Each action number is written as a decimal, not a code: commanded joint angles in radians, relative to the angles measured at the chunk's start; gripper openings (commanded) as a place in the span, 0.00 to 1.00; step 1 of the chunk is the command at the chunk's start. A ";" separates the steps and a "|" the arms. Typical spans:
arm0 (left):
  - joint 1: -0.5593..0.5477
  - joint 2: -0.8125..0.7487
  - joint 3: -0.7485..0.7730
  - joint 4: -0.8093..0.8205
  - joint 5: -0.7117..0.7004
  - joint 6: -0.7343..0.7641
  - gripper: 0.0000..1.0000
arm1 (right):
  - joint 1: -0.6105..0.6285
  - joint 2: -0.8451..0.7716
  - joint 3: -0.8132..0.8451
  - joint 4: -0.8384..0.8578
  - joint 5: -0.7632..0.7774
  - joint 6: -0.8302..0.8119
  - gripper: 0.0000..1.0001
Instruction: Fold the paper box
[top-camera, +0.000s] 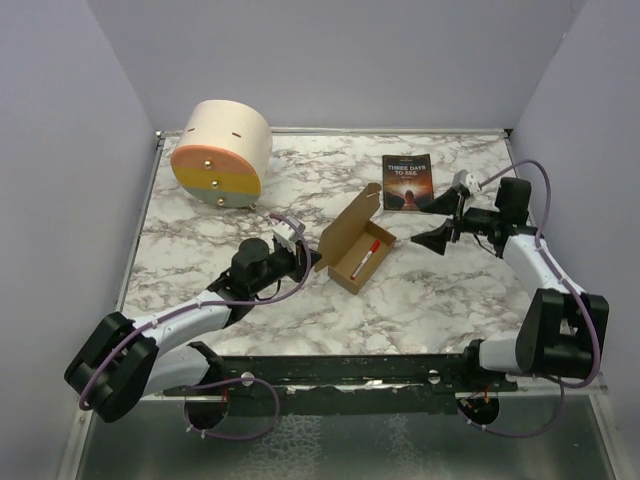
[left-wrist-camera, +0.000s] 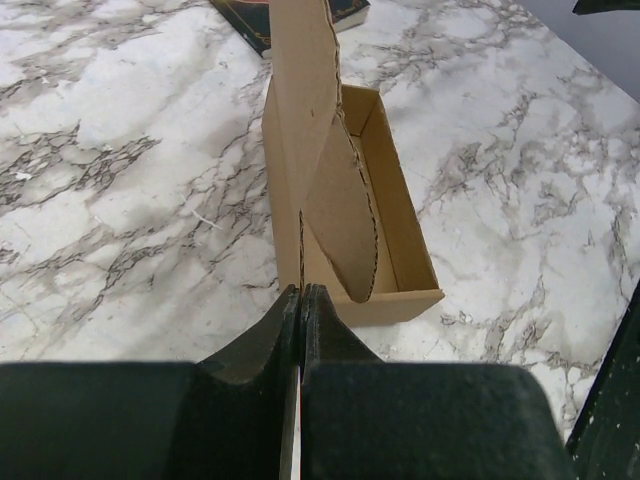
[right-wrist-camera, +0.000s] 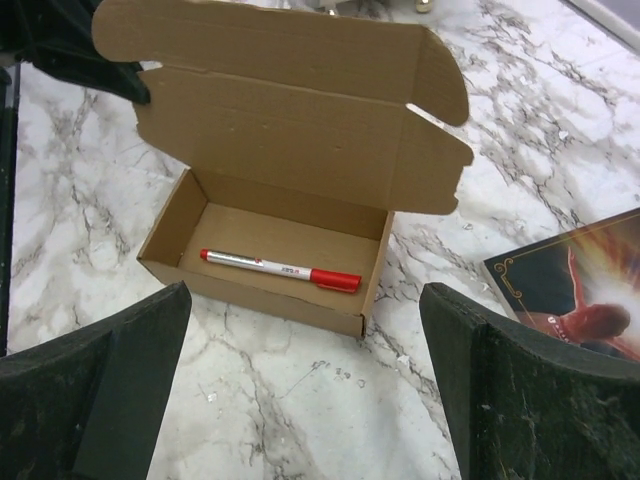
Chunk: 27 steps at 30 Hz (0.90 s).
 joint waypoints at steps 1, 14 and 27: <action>0.010 0.009 0.031 0.015 0.106 0.030 0.00 | -0.006 -0.124 -0.119 0.235 -0.004 0.080 0.99; 0.015 0.015 0.035 0.031 0.172 0.056 0.00 | -0.006 -0.051 -0.088 0.186 -0.040 0.090 0.99; 0.021 0.048 0.054 0.037 0.232 0.063 0.00 | -0.006 -0.006 -0.055 0.027 -0.095 -0.139 0.99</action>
